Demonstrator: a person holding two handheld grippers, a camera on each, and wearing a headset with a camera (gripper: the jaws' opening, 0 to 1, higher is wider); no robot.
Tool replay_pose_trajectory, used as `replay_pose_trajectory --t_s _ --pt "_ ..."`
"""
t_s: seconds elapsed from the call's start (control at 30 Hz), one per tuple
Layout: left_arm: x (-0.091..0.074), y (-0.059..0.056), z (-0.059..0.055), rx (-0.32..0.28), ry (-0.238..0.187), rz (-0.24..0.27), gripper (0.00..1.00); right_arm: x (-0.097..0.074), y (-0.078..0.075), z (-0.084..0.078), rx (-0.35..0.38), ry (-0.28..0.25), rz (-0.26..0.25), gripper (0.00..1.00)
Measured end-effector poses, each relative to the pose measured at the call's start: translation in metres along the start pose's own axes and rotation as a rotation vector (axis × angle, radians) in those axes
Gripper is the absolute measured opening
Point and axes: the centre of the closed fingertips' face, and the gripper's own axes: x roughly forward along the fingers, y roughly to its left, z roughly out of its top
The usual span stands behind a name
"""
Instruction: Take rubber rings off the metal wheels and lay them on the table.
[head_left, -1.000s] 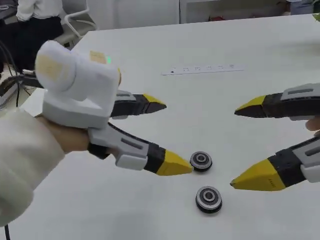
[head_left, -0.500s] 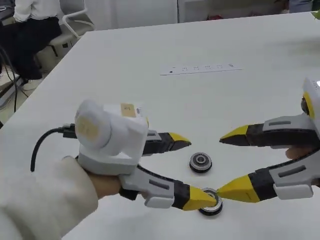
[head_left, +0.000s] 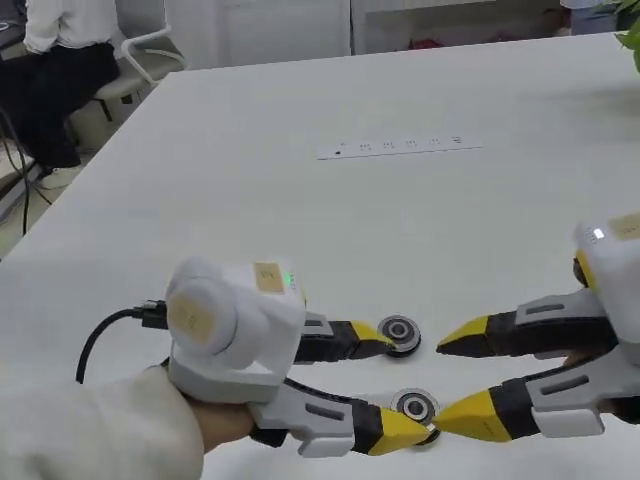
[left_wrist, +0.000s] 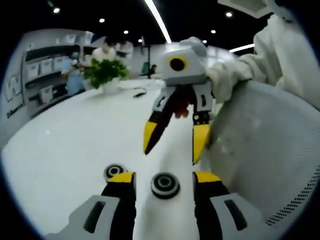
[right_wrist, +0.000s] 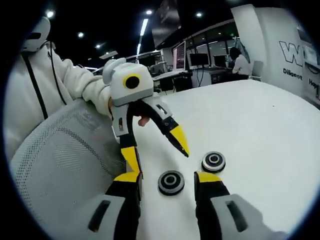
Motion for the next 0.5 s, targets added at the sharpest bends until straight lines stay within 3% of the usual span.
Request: replay_pose_trajectory --t_s 0.13,0.37,0.5 --pt "0.003 -0.005 -0.006 -0.007 0.012 -0.018 0.43 0.001 -0.002 -0.003 0.018 -0.004 -0.001 0.35" --pt "0.005 -0.003 -0.006 -0.007 0.007 -0.013 0.36 0.003 -0.004 -0.019 -0.006 0.063 -0.009 0.31" --pt "0.009 -0.002 -0.008 -0.022 0.009 -0.018 0.32 0.003 -0.007 -0.023 0.001 0.074 -0.014 0.27"
